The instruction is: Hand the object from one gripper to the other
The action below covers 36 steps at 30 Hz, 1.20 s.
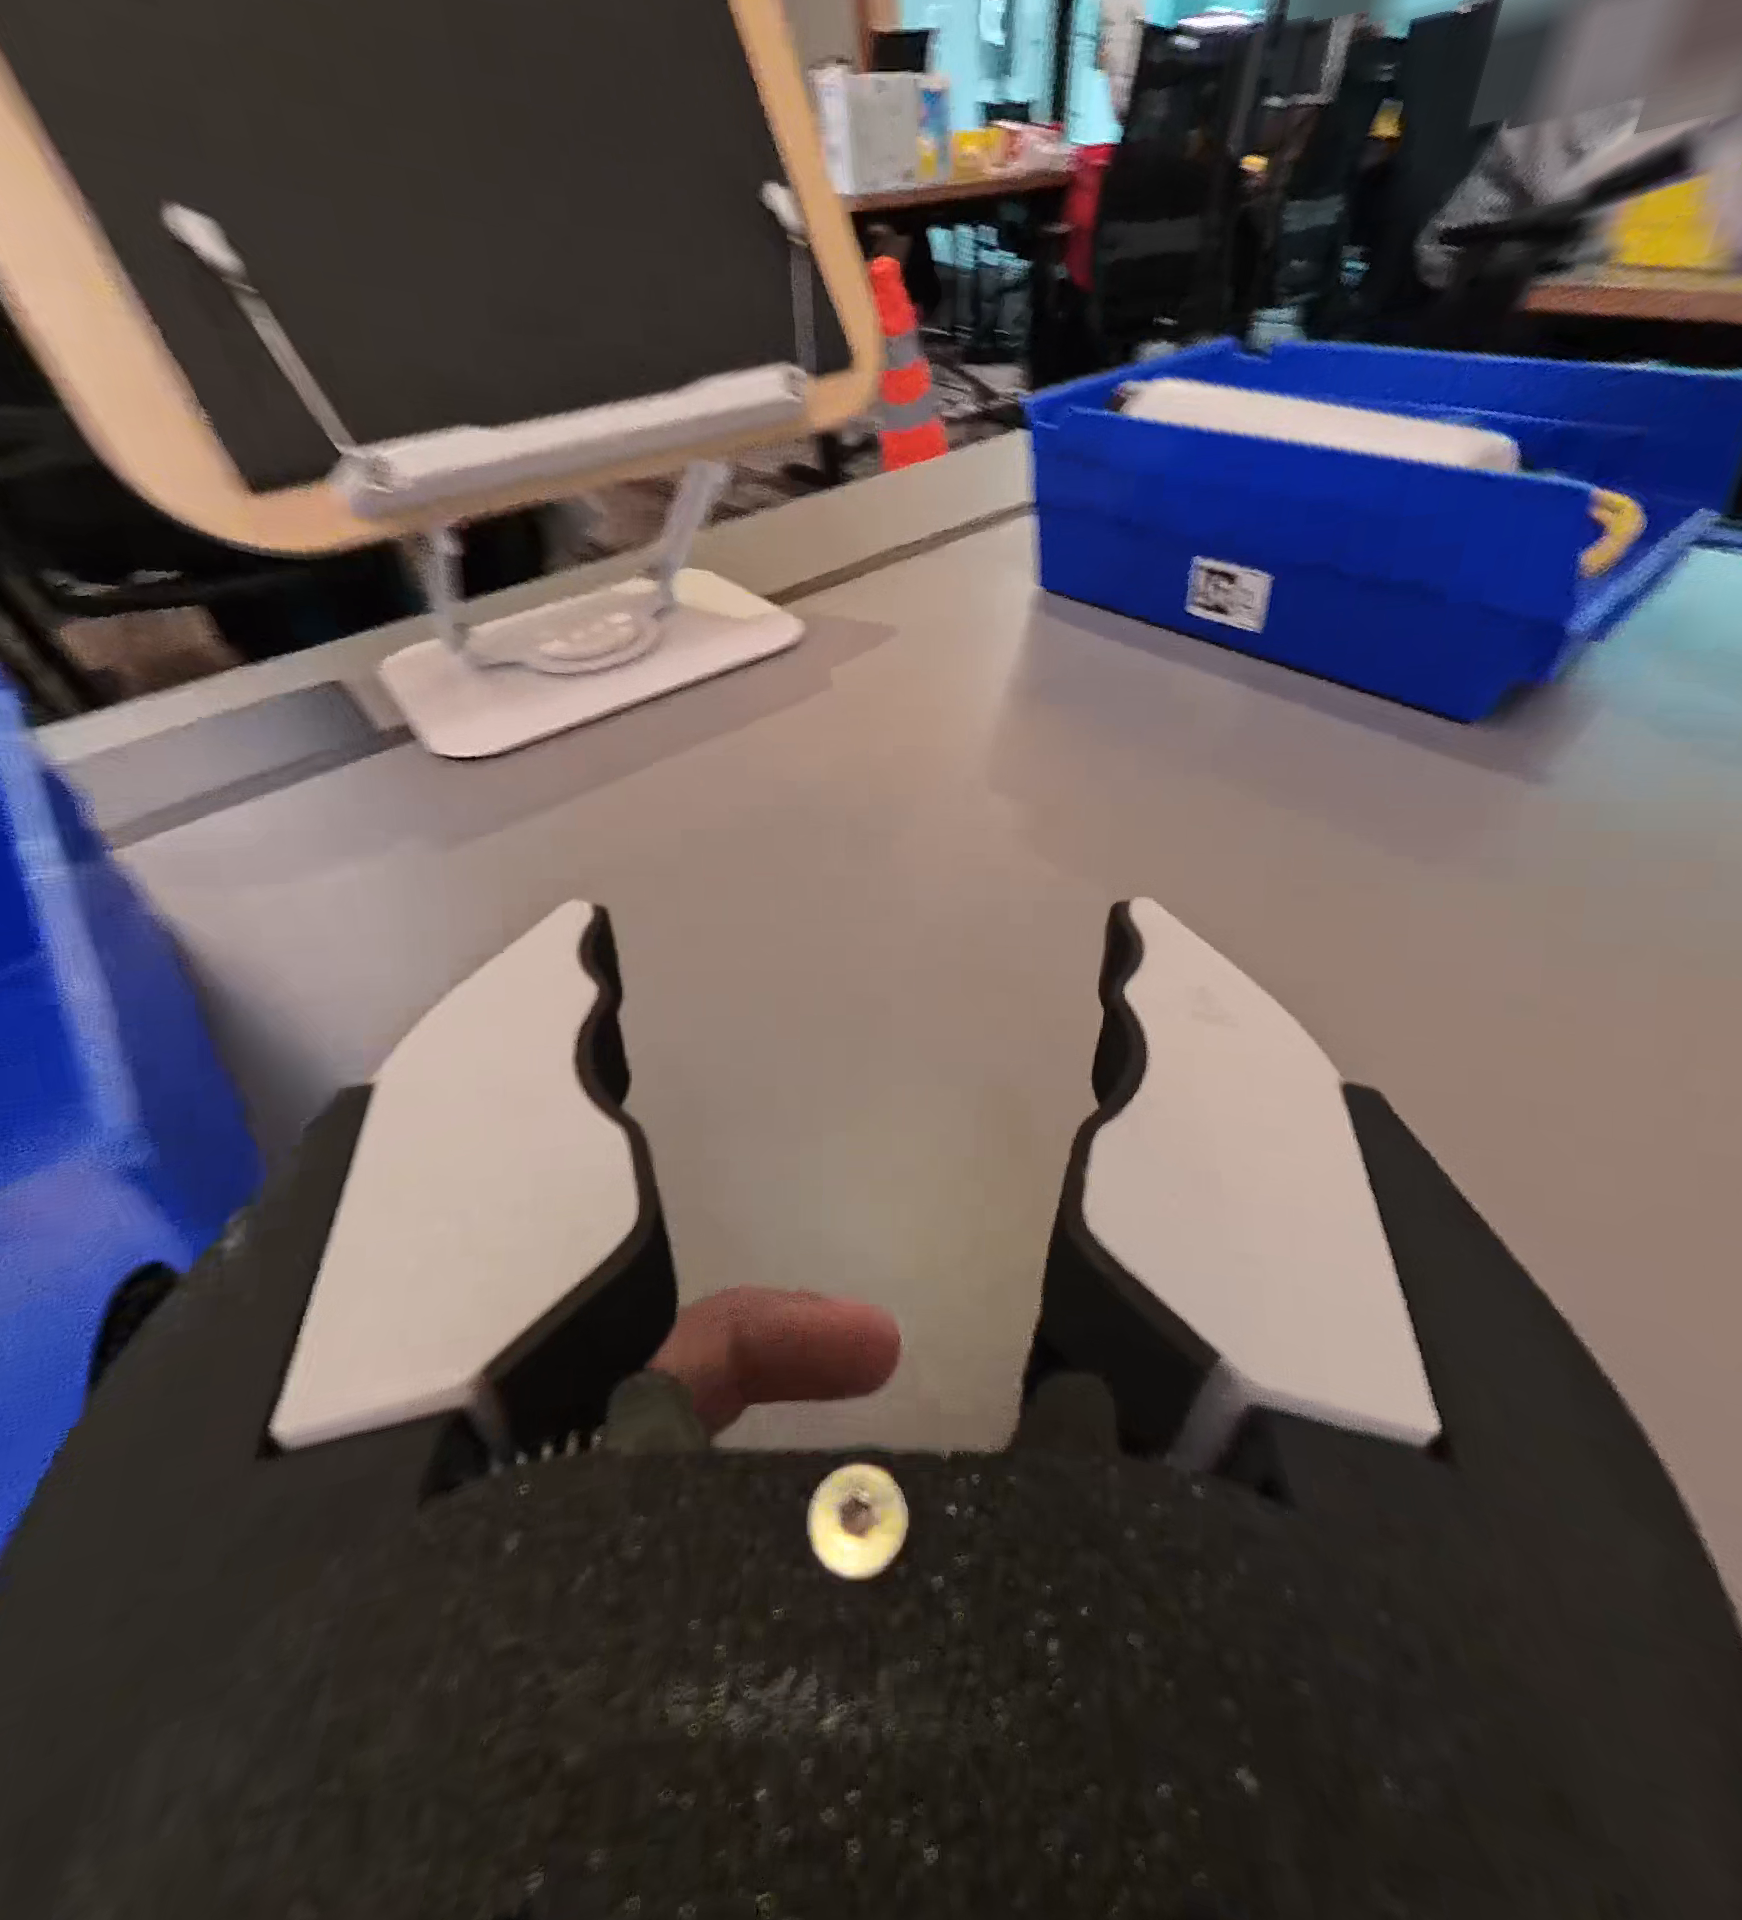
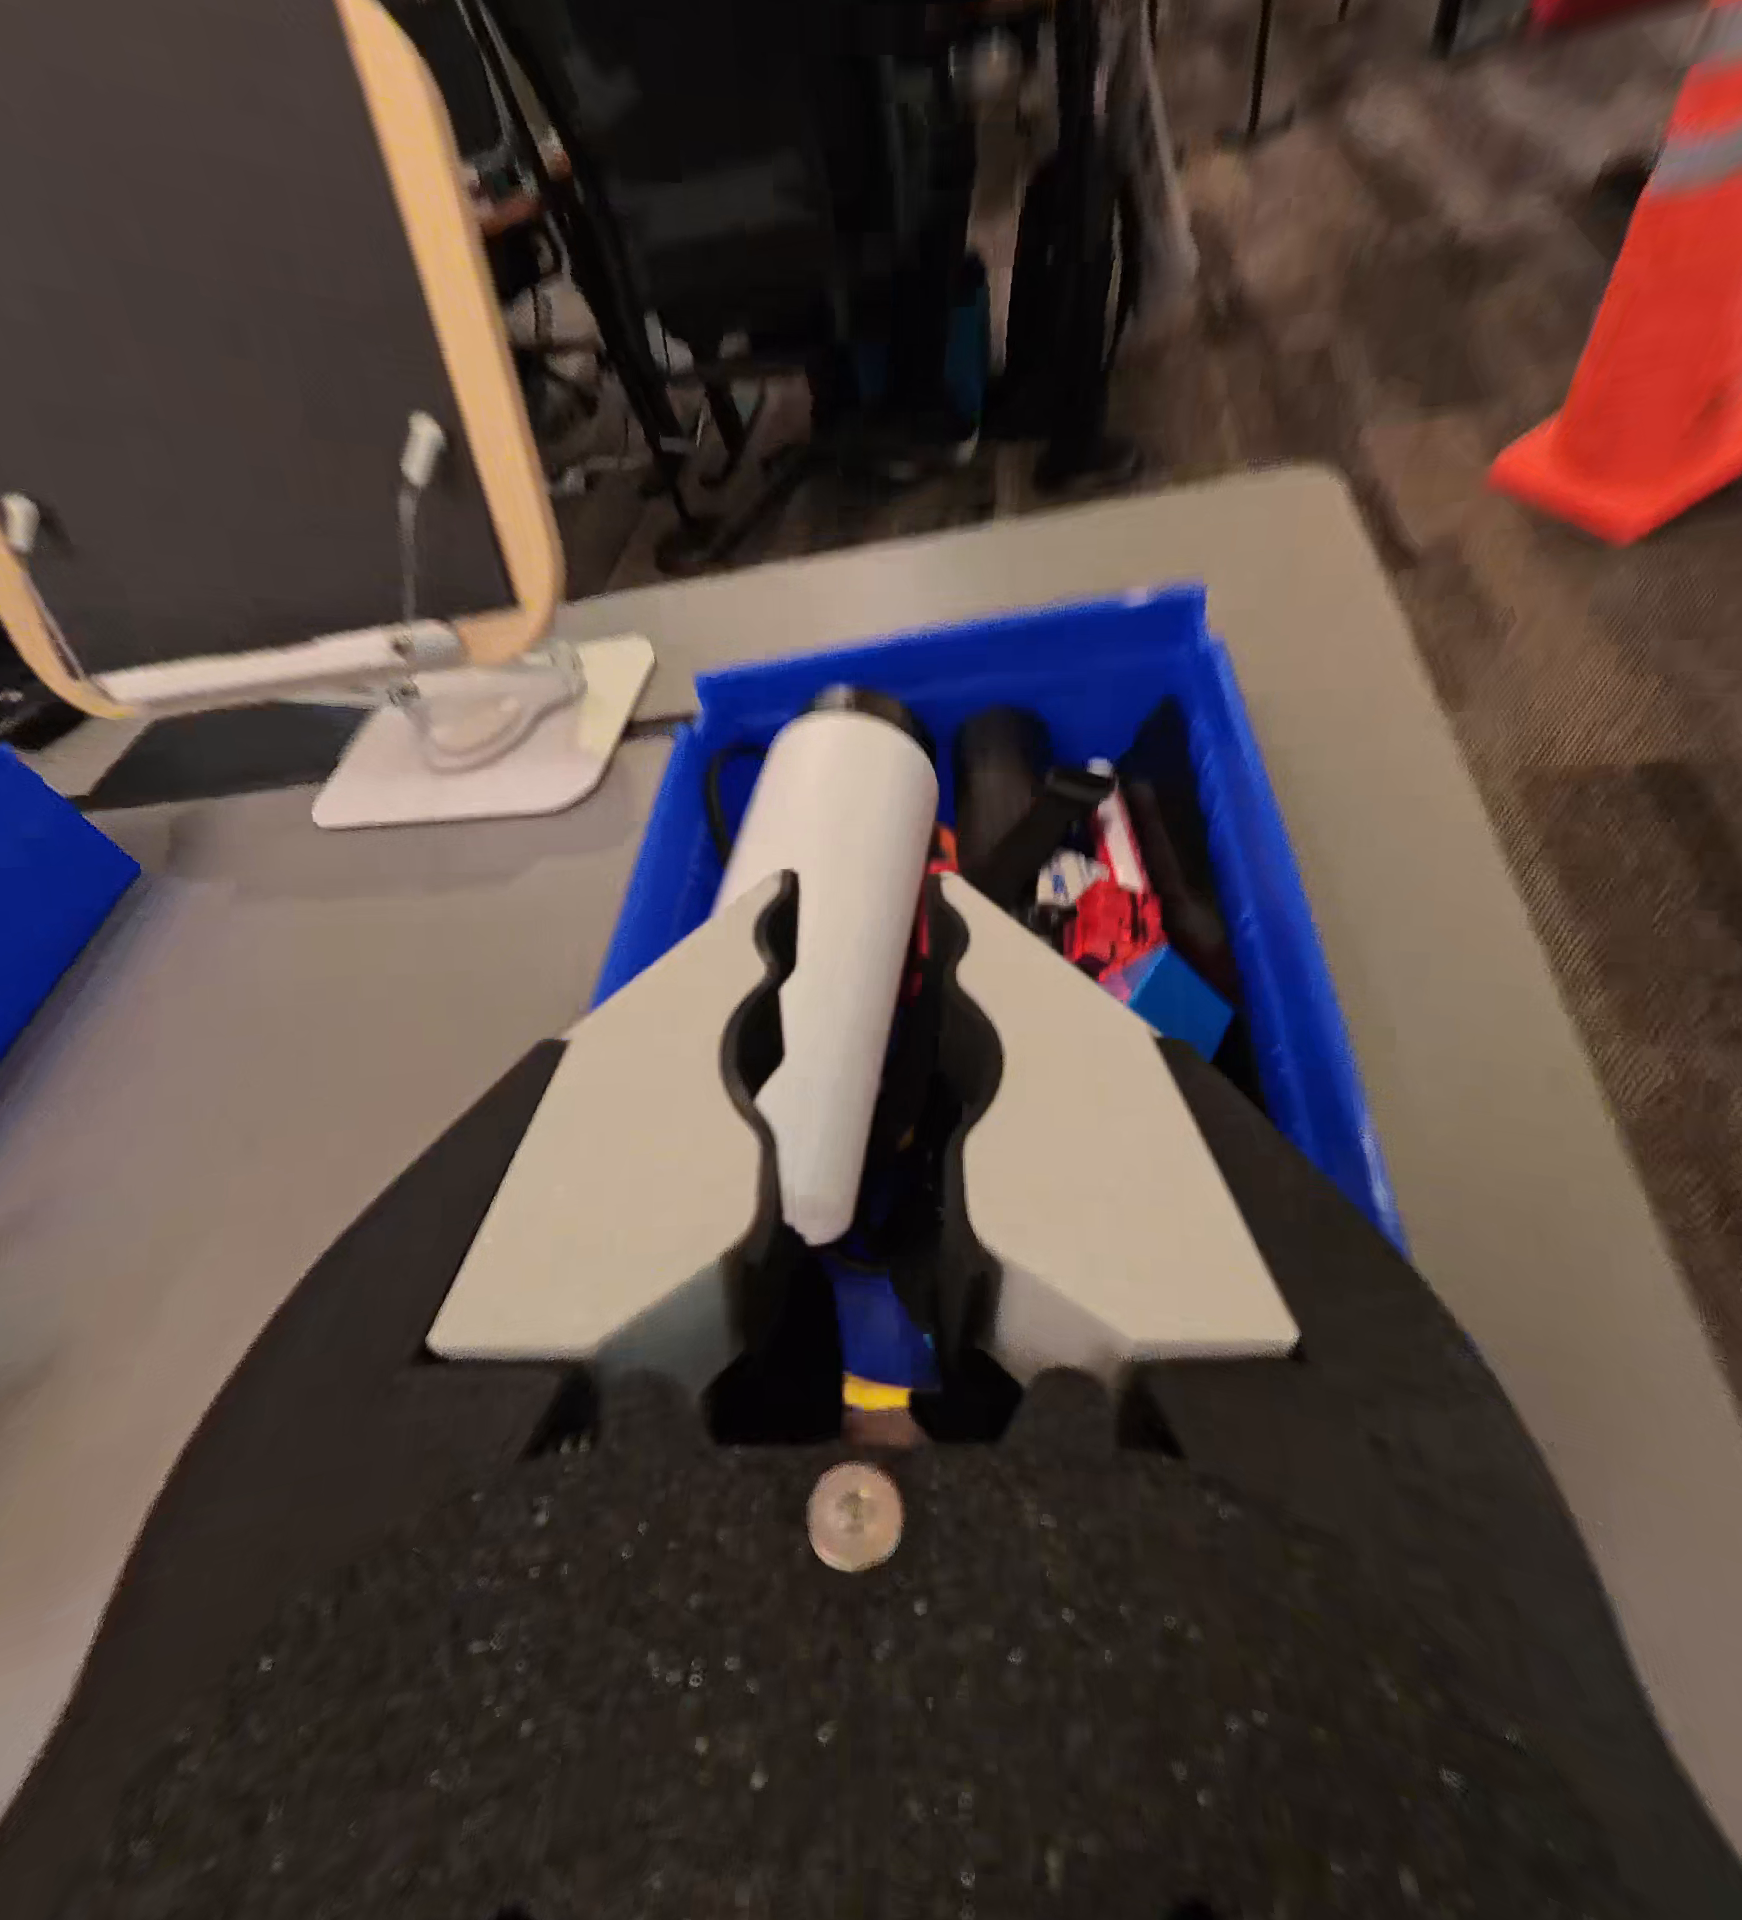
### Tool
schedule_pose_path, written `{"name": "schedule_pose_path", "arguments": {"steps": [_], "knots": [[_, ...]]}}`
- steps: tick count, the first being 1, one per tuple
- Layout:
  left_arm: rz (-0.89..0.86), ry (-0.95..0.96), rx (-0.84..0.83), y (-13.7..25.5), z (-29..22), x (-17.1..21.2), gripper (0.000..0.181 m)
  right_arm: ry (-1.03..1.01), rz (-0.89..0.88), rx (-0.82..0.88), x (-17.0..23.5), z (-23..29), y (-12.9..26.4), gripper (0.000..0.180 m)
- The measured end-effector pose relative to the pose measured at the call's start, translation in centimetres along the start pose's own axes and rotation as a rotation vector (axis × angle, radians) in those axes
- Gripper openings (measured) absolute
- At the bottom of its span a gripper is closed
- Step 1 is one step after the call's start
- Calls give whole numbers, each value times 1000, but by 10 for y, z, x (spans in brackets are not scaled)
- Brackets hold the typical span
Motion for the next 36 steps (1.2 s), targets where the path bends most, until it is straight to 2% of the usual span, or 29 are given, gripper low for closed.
{"name": "schedule_pose_path", "arguments": {"steps": [3, 6, 10, 13, 15, 17, 19, 23, 27, 36], "knots": [[14, -33, -153, 31, 19, -13, 90, 125, -123, -2, -17, 29, 42, 30], [11, -10, -269, 75, 34, -14, 79, 223, -212, 61, -13, 41, 70, 41], [138, 155, -311, 122, 51, 18, 75, 197, -210, 4, 28, 45, 75, 51], [183, 202, -370, 140, 63, 51, 74, 108, -215, -1, 75, 33, 55, 55], [201, 209, -406, 145, 67, 69, 72, 88, -177, 13, 108, 27, 35, 62], [243, 220, -371, 144, 69, 80, 71, 179, -108, 40, 129, 31, 20, 62], [300, 192, -398, 143, 78, 91, 77, 230, -152, 120, 132, 26, 11, 56], [343, 246, -362, 137, 84, 101, 65, 244, -124, 179, 137, 20, 6, 57], [226, 340, -377, 139, 84, 91, 66, 223, -173, 191, 128, 19, 15, 57], [260, 230, -341, 132, 70, 92, 71, 141, -161, 161, 125, 12, 18, 56]]}}
Point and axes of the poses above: each gripper's, where its closed fingertips meet, y back along the fingers, x out of its underside, z = x × y across the jaws, the point moved 6 cm from there along y, back along the fingers, and after that the axes turned 14 degrees about -y, right-handed, at the moved point
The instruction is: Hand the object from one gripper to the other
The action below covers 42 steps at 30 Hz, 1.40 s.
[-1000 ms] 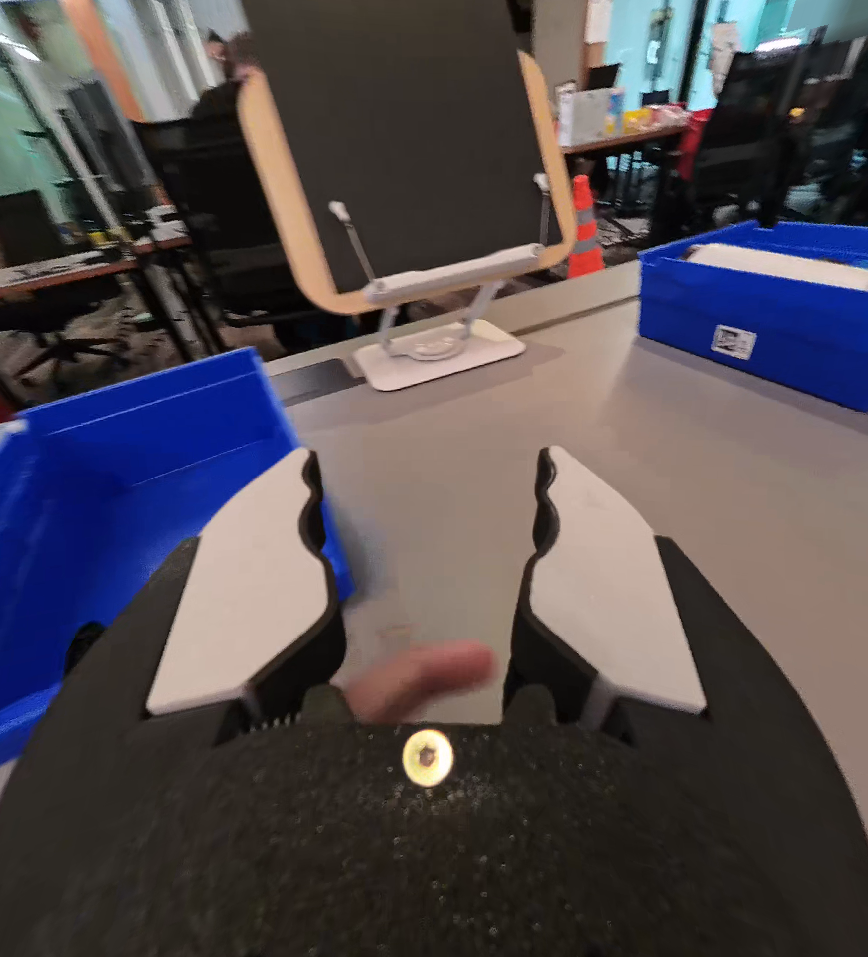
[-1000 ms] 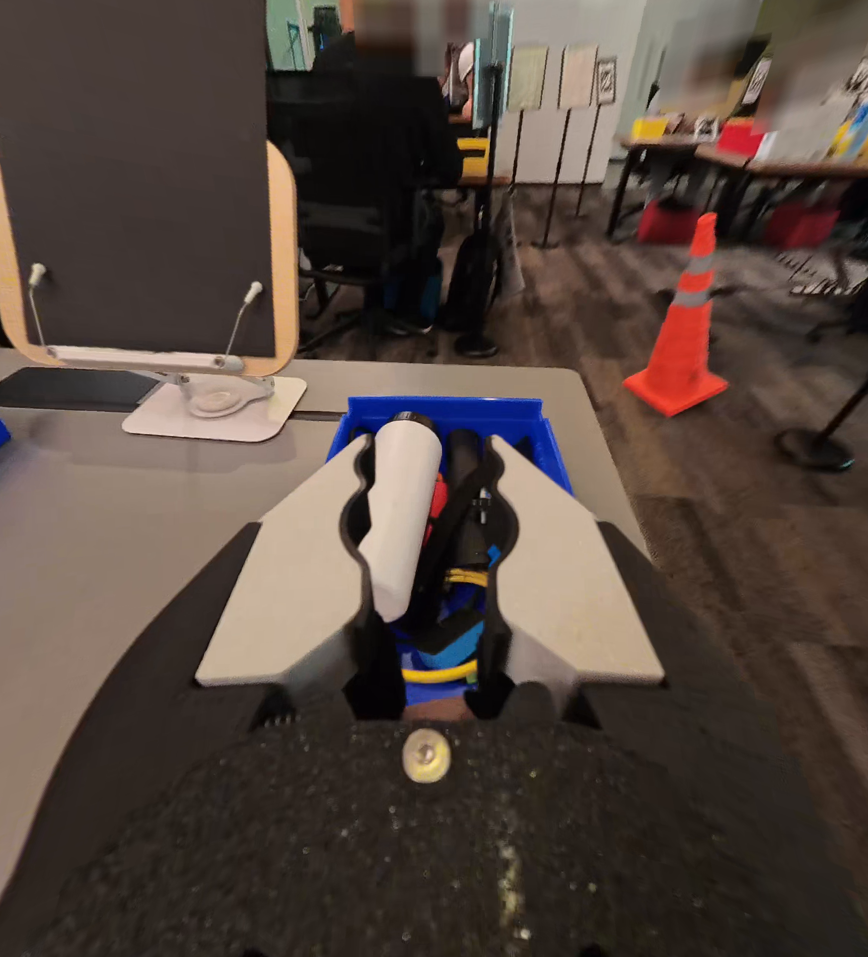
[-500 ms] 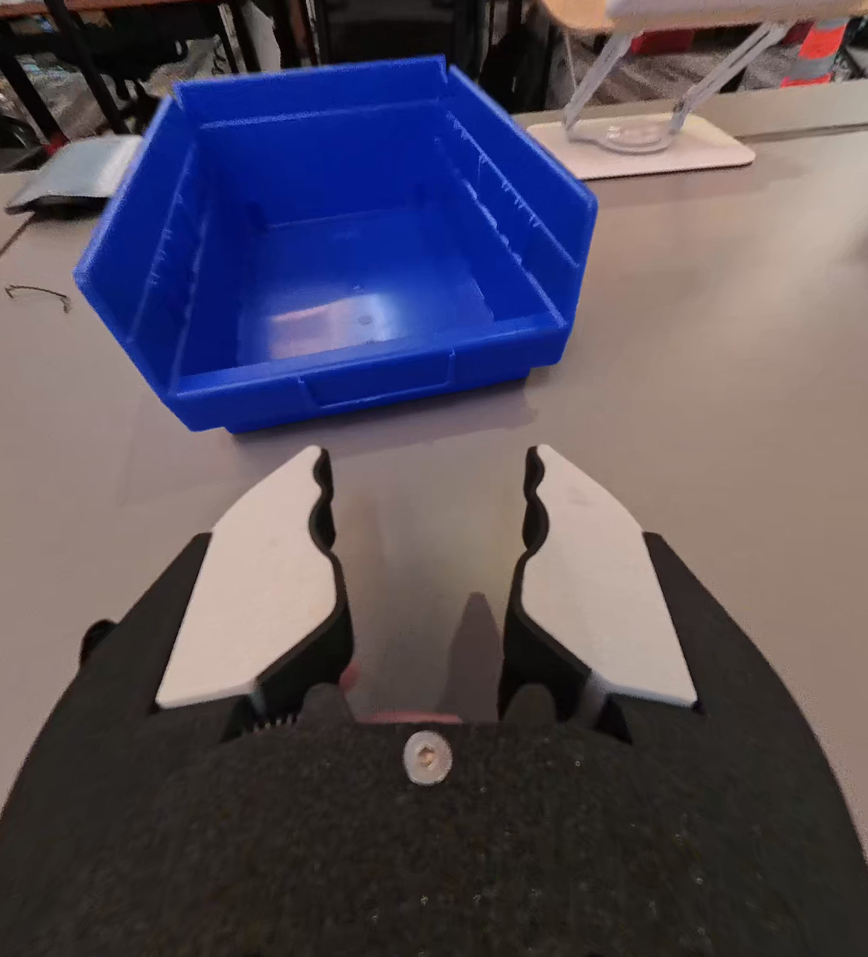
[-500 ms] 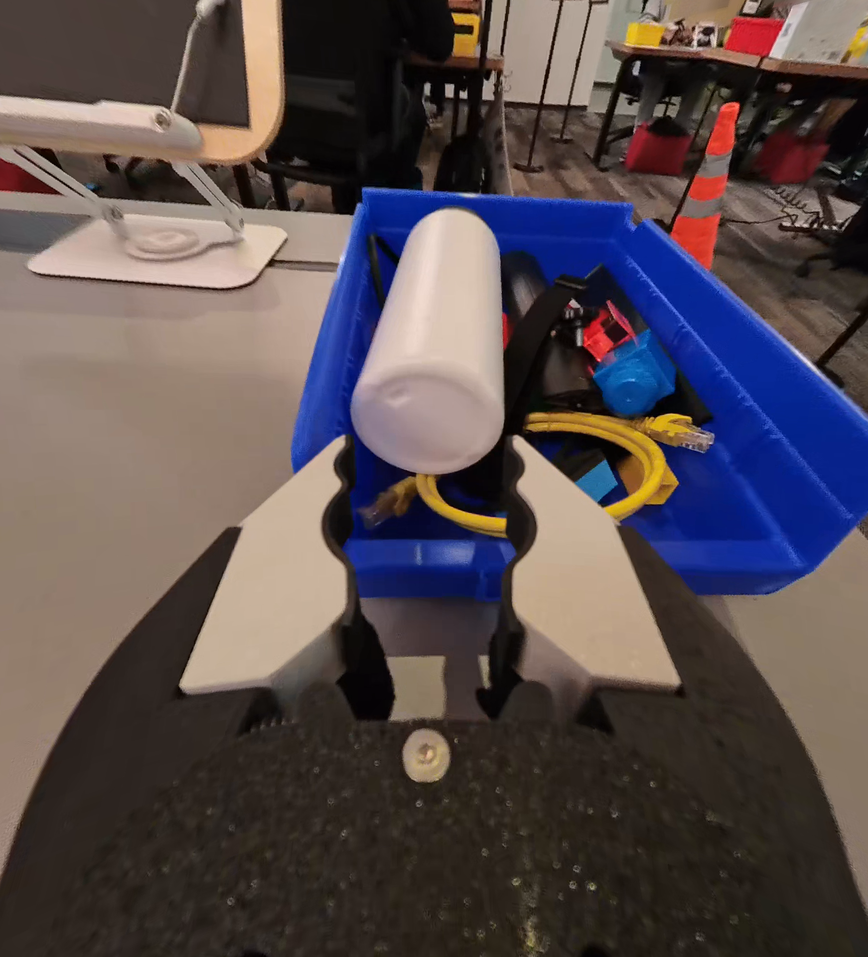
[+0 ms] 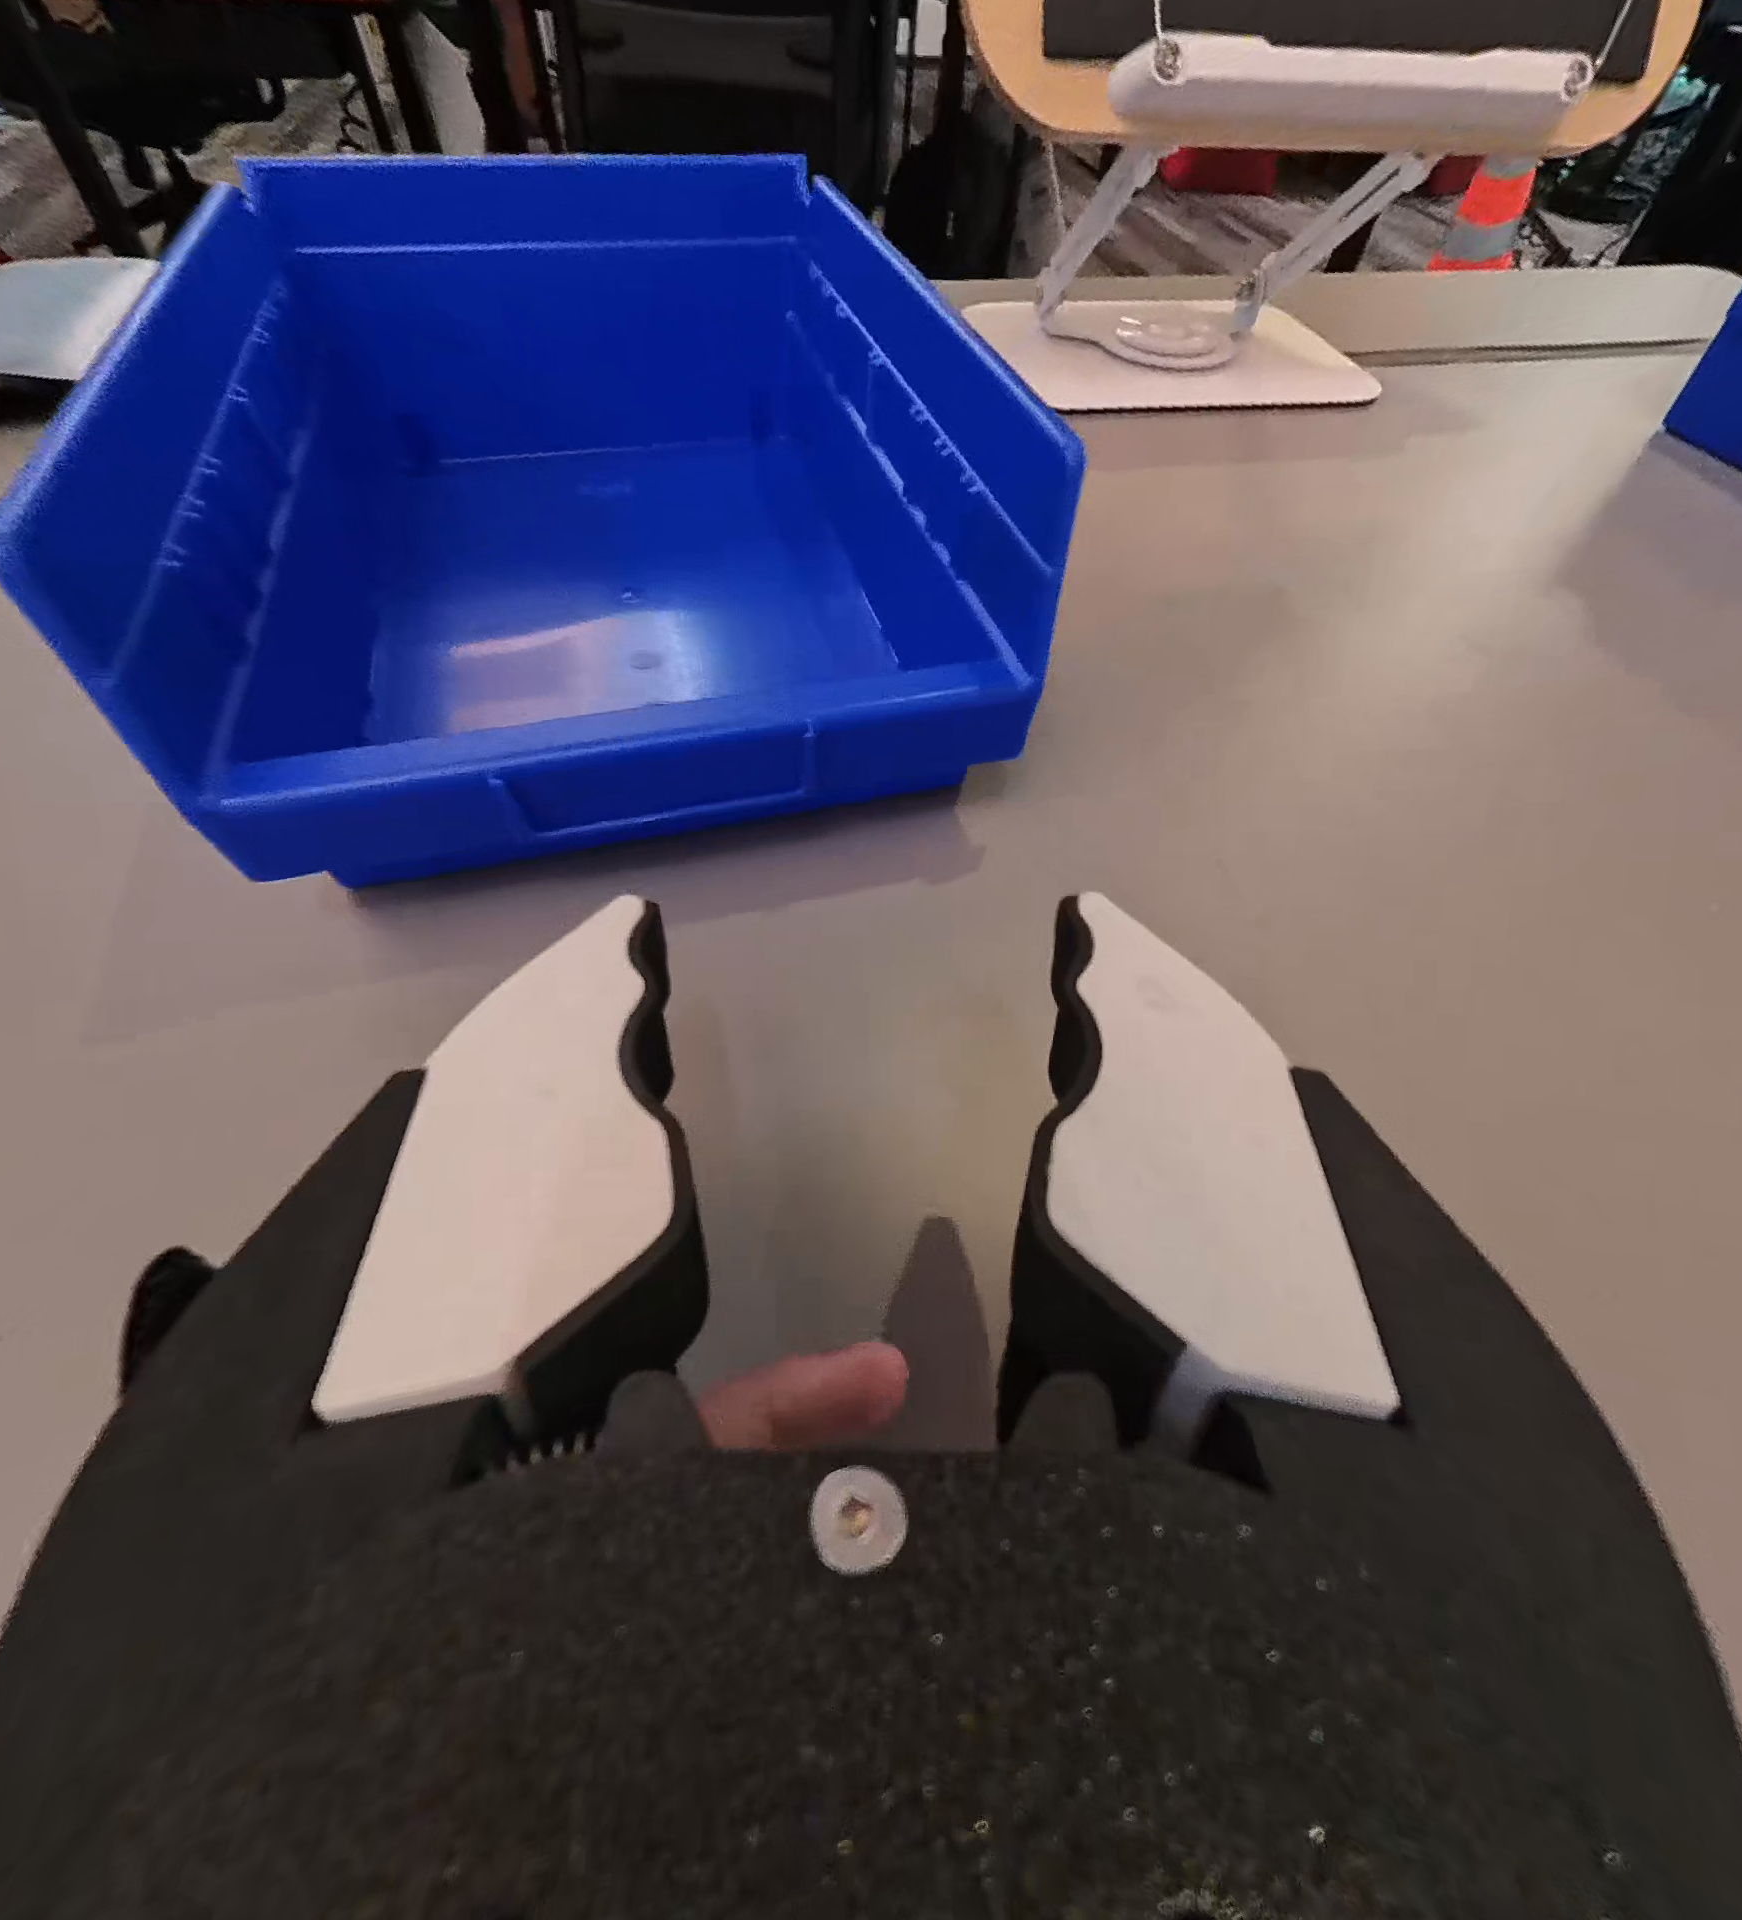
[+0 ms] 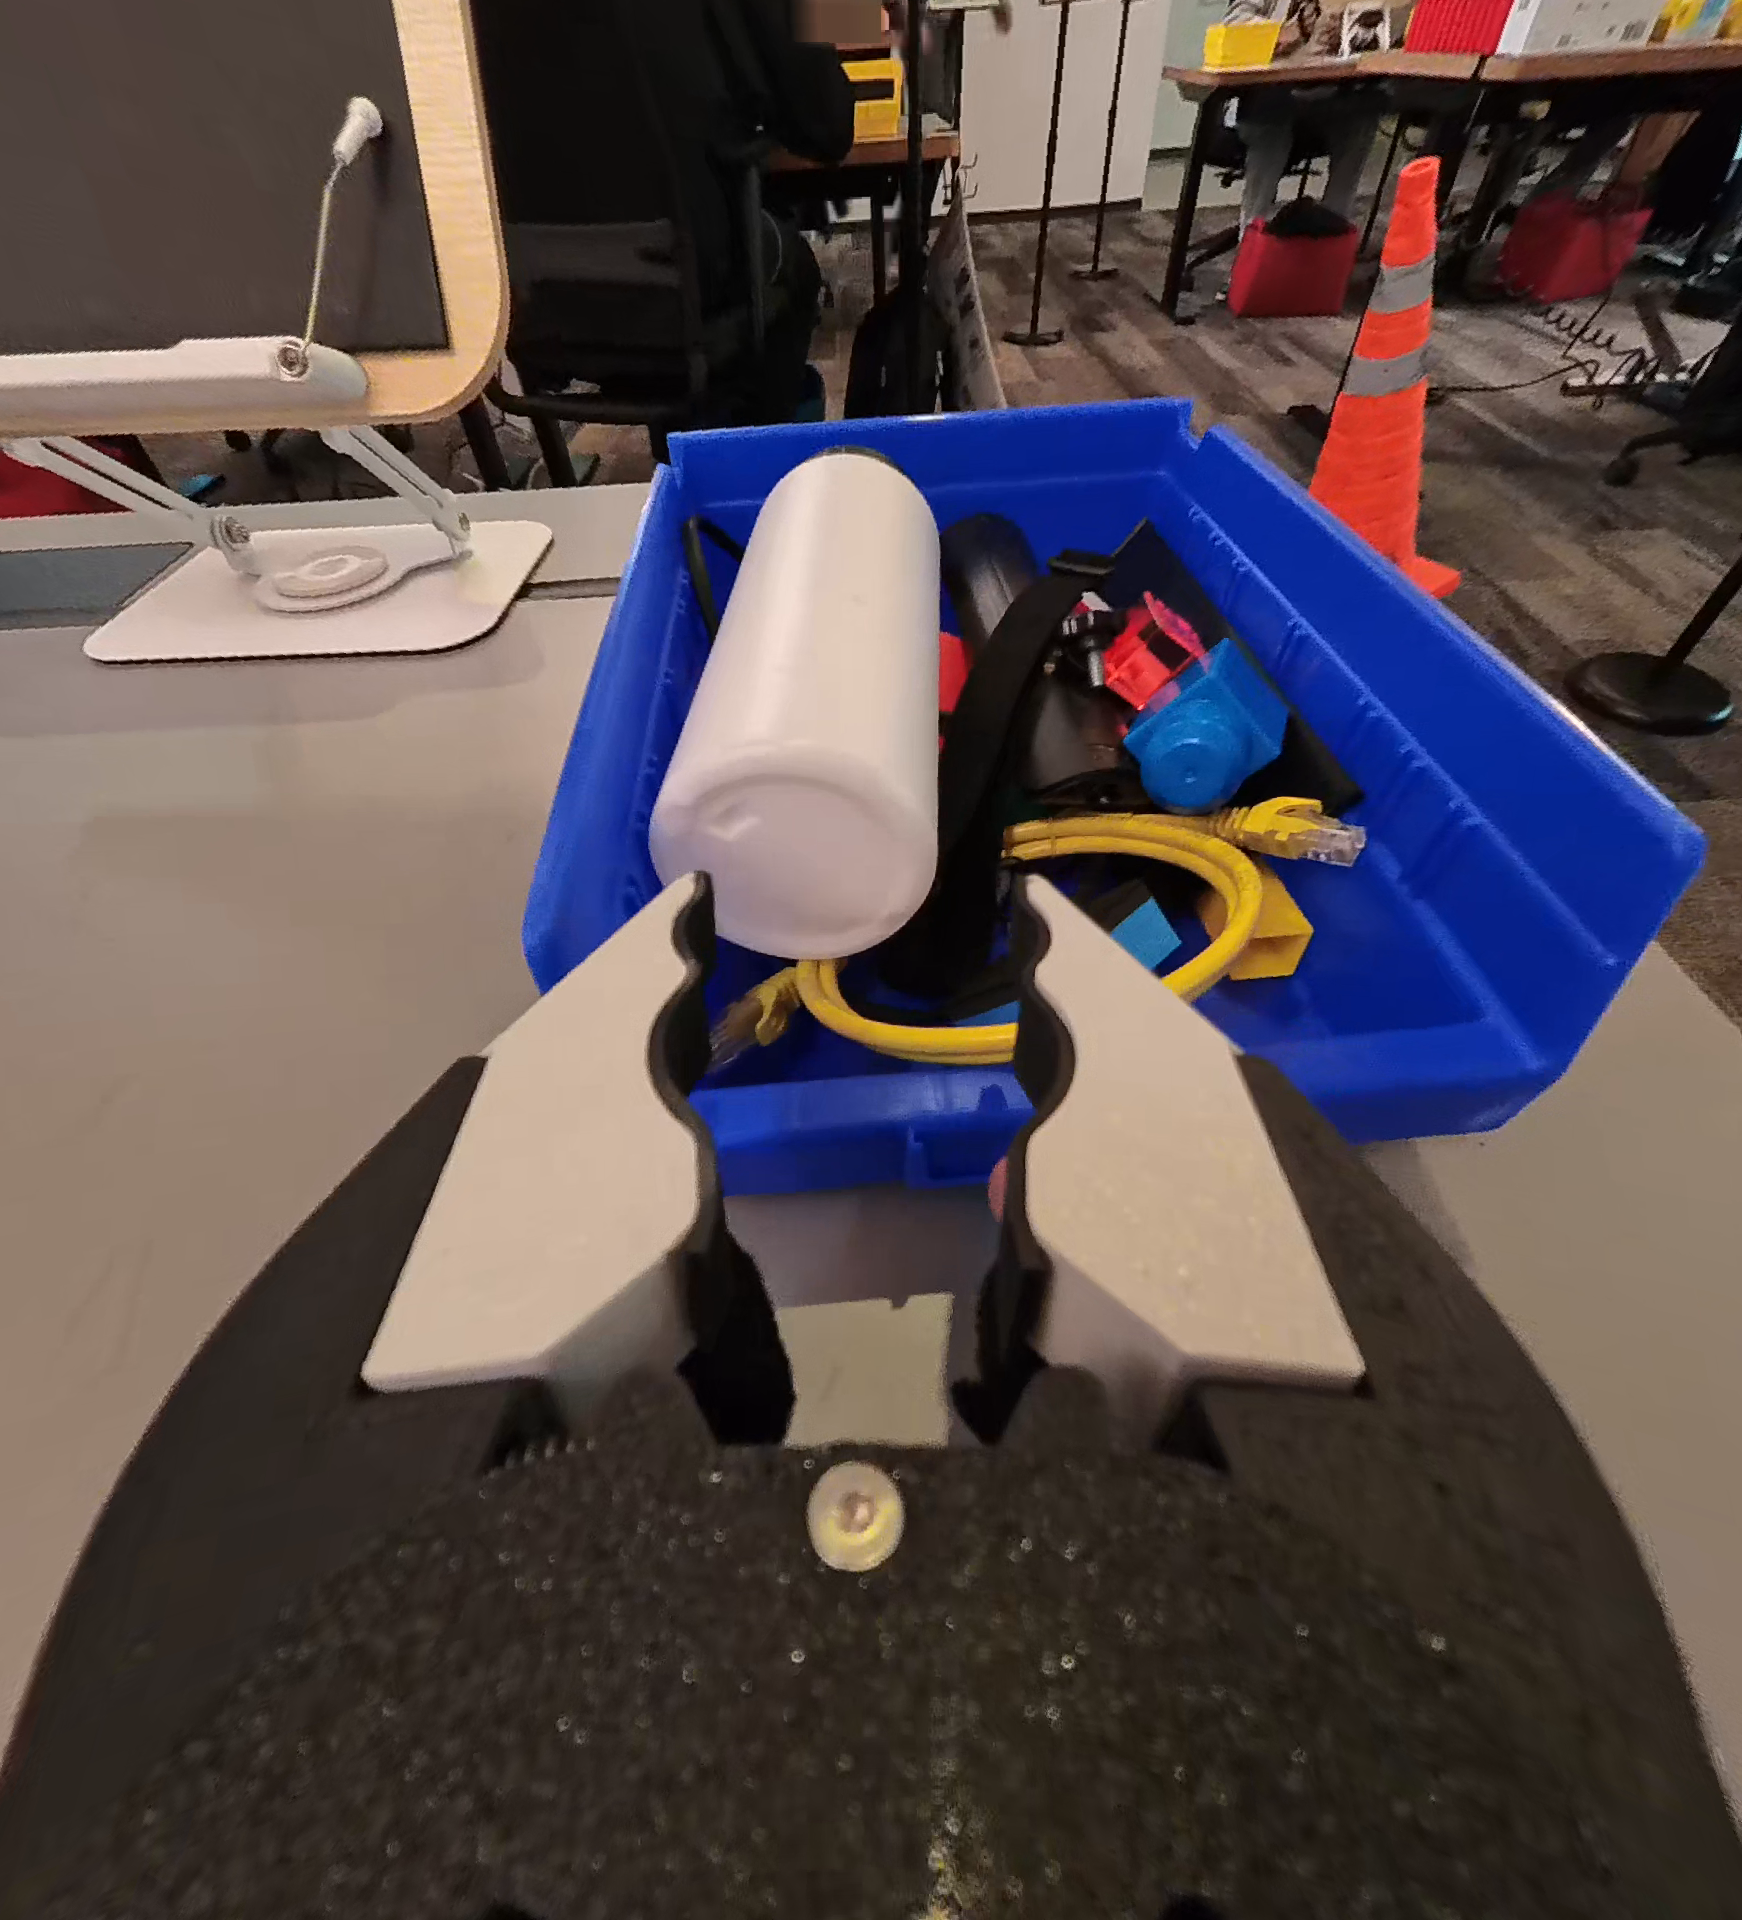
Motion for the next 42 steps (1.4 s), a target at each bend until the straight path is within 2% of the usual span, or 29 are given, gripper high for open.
{"name": "schedule_pose_path", "arguments": {"steps": [7, 10, 13, 16, 20, 24, 28, 32, 36, 39, 42], "knots": [[52, -7, 38, -3, -10, 2, 69, -10, -13, -33, -4, 3, 3, 56], [47, -23, 39, -2, -12, 1, 68, -7, 62, -186, 1, 24, 7, 49], [27, -55, 36, -1, -15, -1, 65, 25, 78, -242, 3, 42, 13, 48], [8, -100, 30, -3, -21, -7, 66, 63, 115, -199, 9, 51, 15, 50], [35, -135, 54, -16, -32, -10, 69, 77, 204, -161, 27, 66, -4, 53], [25, -177, 101, -32, -44, -18, 70, 143, 213, -84, 34, 81, -10, 54], [-8, -232, 137, -37, -60, -26, 71, 146, 230, -200, 45, 104, 7, 51], [-53, -196, 307, -40, -114, -45, 72, 142, 124, -244, 27, 108, 42, 49], [-50, -169, 549, -48, -199, -81, 69, 37, 17, -122, -5, 51, 63, 48], [-82, -226, 582, -67, -261, -116, 64, -85, -6, 21, -14, -13, 63, 47], [-124, -318, 541, -97, -322, -141, 59, -135, 12, 113, -7, -54, 54, 47]]}}
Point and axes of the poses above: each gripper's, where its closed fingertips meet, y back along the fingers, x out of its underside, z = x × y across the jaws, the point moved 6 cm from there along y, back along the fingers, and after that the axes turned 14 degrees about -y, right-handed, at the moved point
